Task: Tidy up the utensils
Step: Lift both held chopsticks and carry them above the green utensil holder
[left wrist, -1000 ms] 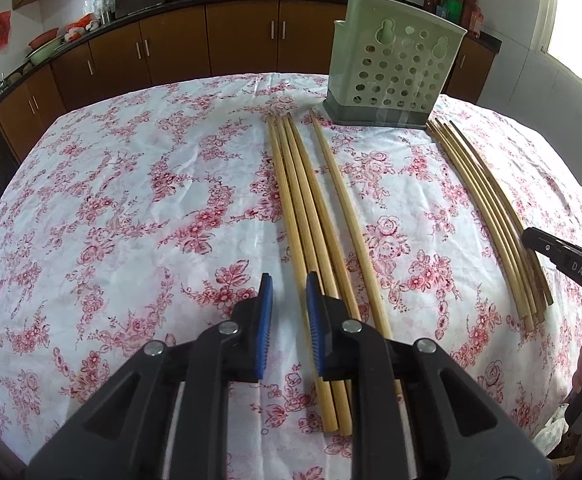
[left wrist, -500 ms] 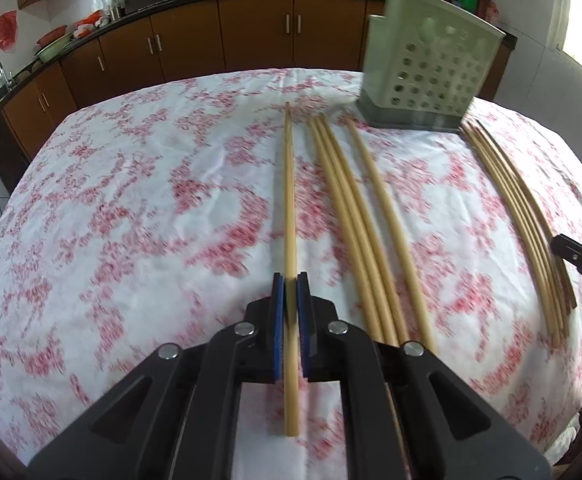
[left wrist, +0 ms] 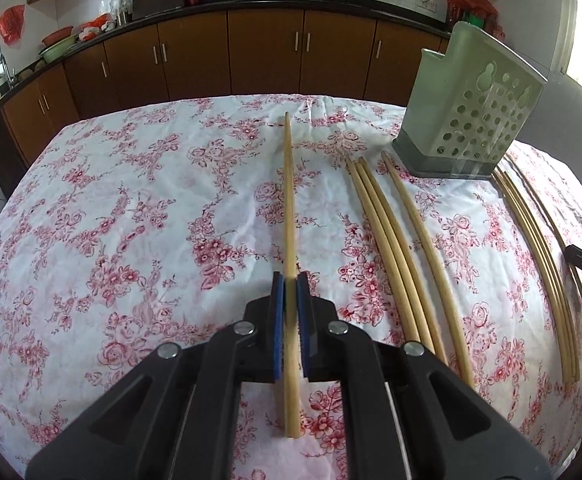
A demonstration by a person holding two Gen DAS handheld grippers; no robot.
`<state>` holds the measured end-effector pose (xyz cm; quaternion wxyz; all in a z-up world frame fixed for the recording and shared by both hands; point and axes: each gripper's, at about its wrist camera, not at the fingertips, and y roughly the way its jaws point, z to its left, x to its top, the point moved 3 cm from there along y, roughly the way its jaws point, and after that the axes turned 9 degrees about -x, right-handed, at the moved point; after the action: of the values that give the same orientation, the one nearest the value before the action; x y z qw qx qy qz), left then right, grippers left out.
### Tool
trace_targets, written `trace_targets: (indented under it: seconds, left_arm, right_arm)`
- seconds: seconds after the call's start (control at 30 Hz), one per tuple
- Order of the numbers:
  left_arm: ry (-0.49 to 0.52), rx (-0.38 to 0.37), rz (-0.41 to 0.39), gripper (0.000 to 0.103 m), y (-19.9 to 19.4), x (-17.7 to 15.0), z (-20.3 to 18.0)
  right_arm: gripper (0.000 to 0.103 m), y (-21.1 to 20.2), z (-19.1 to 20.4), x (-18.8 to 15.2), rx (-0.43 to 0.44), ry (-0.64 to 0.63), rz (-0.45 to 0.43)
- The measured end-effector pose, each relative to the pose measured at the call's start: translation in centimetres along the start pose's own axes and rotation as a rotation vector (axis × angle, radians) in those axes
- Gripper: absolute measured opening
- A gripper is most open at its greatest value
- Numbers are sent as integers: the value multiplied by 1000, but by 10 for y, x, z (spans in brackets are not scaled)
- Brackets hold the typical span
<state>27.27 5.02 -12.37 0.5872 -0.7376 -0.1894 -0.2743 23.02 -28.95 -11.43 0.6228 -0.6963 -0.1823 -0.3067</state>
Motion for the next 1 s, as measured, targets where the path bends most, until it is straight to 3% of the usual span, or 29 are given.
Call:
trace_targets:
  seconds: [0.1, 0.7, 0.83, 1.0]
  left_arm:
    - [-14, -16, -4, 9, -1, 0, 3]
    - [44, 72, 13, 8, -22, -23, -7]
    - [49, 65, -69, 8, -54, -11, -7]
    - [42, 49, -251, 8, -115, 27, -12]
  right_arm:
    - [8, 1, -1, 0, 8, 8, 1]
    - [8, -27, -7, -22, 14, 13, 16]
    - [8, -58, -14, -4, 11, 16, -89]
    - [8, -108, -22, 32, 10, 26, -251]
